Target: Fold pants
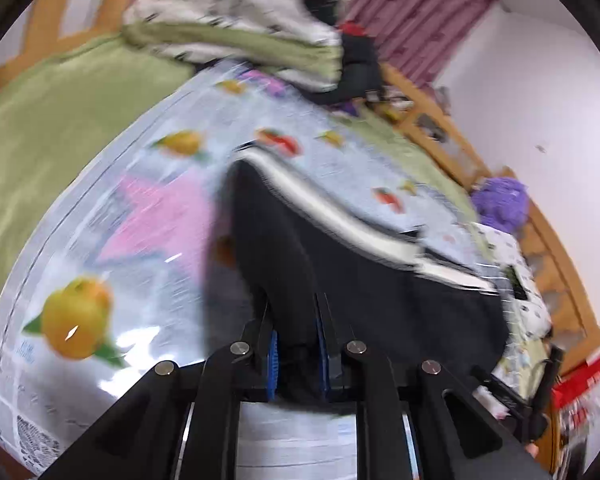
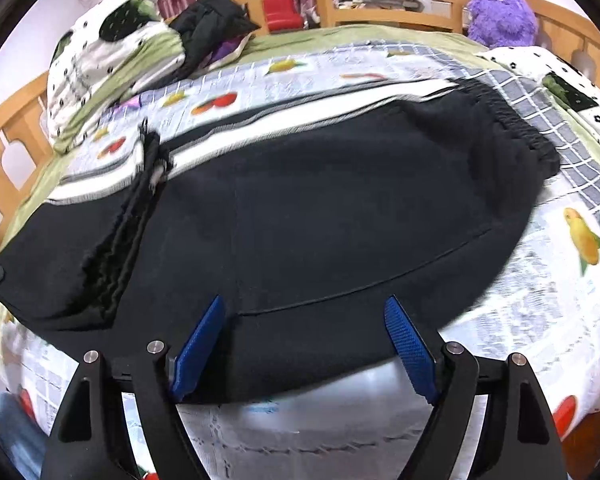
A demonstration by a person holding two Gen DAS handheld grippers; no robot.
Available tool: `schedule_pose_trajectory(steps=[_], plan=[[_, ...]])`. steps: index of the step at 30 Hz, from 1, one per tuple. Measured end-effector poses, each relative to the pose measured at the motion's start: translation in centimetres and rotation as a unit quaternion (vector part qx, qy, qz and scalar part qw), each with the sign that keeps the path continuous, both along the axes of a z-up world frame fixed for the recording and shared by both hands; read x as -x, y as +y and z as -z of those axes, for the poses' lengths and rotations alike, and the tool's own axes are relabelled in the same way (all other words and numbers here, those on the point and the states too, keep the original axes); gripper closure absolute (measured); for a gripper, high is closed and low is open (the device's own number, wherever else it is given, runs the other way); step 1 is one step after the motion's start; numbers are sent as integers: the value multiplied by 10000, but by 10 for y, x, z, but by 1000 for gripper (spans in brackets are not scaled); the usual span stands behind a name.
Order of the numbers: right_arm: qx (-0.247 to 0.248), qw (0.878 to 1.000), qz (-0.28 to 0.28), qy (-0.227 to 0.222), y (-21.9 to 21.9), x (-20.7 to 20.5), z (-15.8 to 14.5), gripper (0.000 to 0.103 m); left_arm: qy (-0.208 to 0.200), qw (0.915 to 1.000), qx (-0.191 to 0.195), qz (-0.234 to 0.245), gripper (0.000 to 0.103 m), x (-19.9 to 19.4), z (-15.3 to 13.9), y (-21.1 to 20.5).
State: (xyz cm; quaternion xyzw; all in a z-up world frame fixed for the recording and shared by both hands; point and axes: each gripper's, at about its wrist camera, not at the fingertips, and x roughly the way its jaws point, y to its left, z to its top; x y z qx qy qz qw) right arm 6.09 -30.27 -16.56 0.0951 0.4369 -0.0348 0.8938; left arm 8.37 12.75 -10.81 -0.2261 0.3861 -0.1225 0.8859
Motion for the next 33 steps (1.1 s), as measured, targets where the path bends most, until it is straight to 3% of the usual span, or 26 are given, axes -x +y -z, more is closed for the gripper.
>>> schedule_pose_trajectory(steps=[4,7,11,14,16,19,24,25,28,33], plan=[[-298,9983,420,-274,-36,14,-19,21,-402,9968,-122,684,89,-7,-39,-56],[-299,9952,863,-340,-66,24,-28,21,-514,9921,-303,1106,89,-7,-43,-103],[-513,9871,1423,-517,-104,39,-37,21,-361,9835,-395,1726,89,-7,-18,-164],[-678,9833,1586,-583,-121,47,-41,21,0,9790,-481,1983,90,-7,17,-192],[-659,9837,1567,-593,-121,49,-43,21,204,9786,-409,2004,89,-9,32,-195],[-779,9873,1261,-575,-108,46,-45,21,172,9805,-322,1929,86,-6,27,-186],[-1020,9922,510,-499,-62,33,-45,21,-72,9778,-161,2088,64,10,4,-154],[-1136,9920,280,-470,-49,28,-45,21,-102,9788,-213,2036,54,13,4,-152],[-1388,9892,-154,-443,-18,18,-45,21,-170,9800,-32,1983,53,22,7,-127],[-1772,9807,-657,-506,31,0,-45,21,33,9943,-80,1064,53,21,31,-70]])
